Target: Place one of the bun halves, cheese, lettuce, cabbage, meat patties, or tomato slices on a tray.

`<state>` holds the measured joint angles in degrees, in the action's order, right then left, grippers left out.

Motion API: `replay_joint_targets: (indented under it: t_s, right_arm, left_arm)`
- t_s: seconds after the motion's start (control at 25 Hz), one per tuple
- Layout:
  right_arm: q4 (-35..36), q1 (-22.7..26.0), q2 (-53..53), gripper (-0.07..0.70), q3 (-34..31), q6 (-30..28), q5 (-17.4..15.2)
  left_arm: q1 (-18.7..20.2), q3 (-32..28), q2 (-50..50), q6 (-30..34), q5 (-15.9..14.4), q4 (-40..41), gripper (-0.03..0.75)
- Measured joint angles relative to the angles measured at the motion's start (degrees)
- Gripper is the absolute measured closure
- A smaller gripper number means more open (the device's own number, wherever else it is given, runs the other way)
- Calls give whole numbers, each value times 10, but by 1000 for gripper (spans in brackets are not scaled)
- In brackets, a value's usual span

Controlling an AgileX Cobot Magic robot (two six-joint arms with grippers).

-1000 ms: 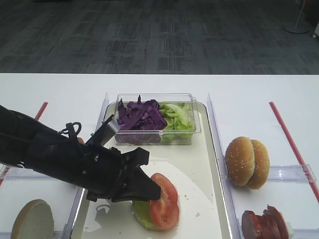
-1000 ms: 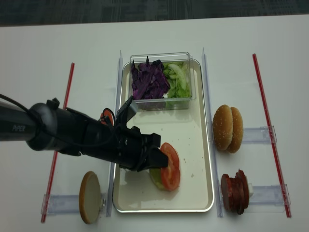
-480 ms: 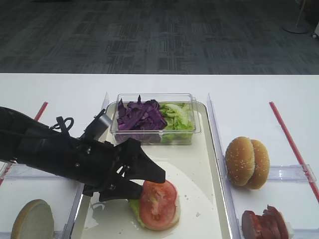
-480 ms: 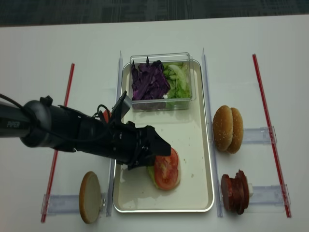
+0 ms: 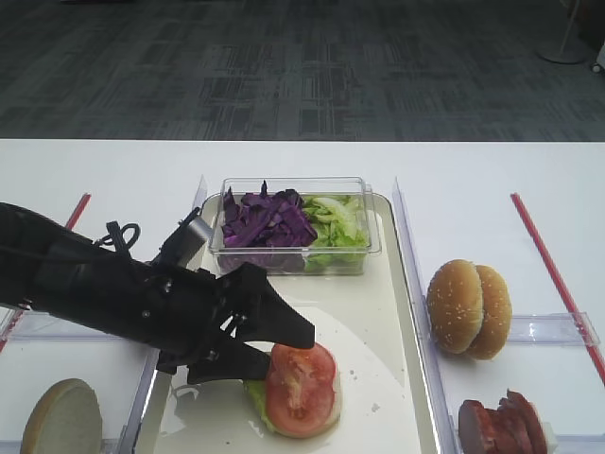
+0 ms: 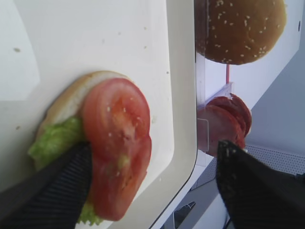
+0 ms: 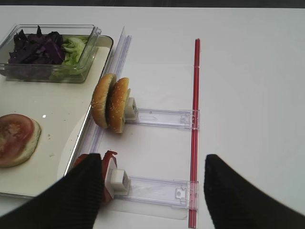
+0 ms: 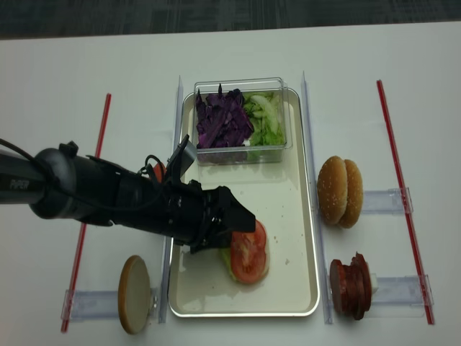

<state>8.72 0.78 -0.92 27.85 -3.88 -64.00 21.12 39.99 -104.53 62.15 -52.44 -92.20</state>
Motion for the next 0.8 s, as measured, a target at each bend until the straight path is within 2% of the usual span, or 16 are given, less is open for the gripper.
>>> replay_joint_targets:
  t_s: [0.24, 0.72, 0.8]
  right_arm:
    - [0, 0, 0, 147, 0, 0, 0]
    - [0, 0, 0, 147, 0, 0, 2]
    - [0, 0, 0, 147, 0, 0, 2]
  left_arm:
    - [0, 0, 0, -24, 13, 35, 204]
    - [0, 0, 0, -26, 17, 38, 204]
    - [-1, 0, 11, -27, 31, 40, 204]
